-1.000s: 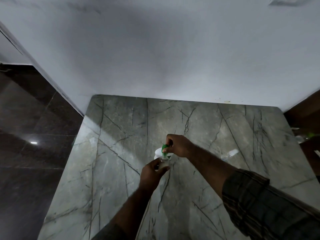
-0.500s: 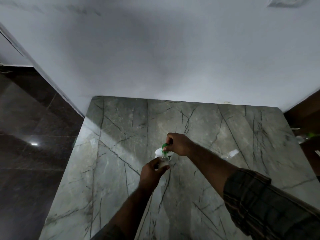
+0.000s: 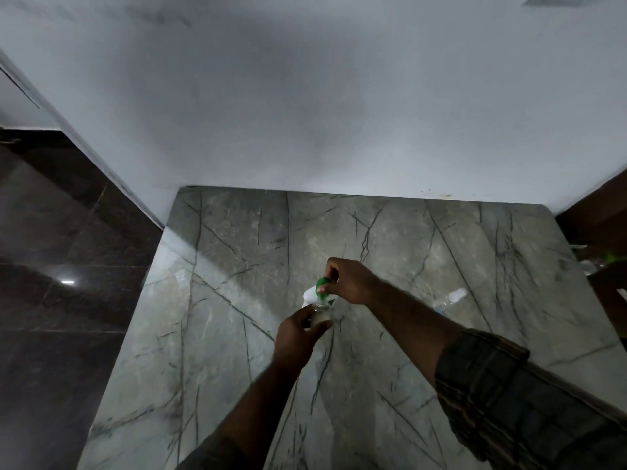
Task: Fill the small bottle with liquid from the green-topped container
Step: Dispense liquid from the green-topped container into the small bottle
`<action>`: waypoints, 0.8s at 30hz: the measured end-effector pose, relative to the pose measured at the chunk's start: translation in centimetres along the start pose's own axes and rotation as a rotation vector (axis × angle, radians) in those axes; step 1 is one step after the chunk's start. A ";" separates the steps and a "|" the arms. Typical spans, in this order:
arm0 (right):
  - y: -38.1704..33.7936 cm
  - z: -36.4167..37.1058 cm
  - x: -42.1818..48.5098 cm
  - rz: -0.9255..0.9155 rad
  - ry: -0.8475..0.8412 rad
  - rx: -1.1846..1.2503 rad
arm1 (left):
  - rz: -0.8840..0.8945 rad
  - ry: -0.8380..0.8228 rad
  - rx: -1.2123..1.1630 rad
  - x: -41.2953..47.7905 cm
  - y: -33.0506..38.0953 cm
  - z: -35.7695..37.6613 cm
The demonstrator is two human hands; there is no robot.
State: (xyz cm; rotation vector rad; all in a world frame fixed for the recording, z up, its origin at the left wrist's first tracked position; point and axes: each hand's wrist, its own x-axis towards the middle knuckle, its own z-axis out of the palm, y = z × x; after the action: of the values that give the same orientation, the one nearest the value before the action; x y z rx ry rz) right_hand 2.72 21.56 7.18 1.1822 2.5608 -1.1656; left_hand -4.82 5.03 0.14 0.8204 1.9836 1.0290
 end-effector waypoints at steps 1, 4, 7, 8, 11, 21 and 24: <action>0.2 0.2 0.0 0.000 -0.004 0.005 | -0.006 -0.005 -0.006 0.0 0.0 0.0; 0.5 0.7 0.0 0.006 0.001 0.015 | -0.005 -0.019 -0.022 -0.2 -0.3 0.2; 0.1 0.2 0.1 0.010 0.006 0.010 | -0.002 -0.002 -0.018 -0.1 -0.2 0.3; -0.1 0.1 0.2 0.015 0.007 0.005 | -0.002 0.003 -0.023 -0.1 -0.1 0.3; -0.2 0.0 0.2 0.019 0.015 -0.006 | 0.008 0.003 -0.031 0.1 0.0 0.1; -0.1 0.1 0.1 0.039 0.052 0.037 | 0.029 0.021 -0.036 0.1 0.2 0.1; -0.1 0.2 0.1 0.043 0.048 0.047 | 0.025 0.016 -0.021 0.1 0.1 0.0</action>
State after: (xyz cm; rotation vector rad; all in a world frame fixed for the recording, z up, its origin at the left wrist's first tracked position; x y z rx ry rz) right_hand 2.59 21.44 7.06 1.2839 2.5424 -1.2094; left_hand -4.88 5.17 0.23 0.8306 1.9768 1.0720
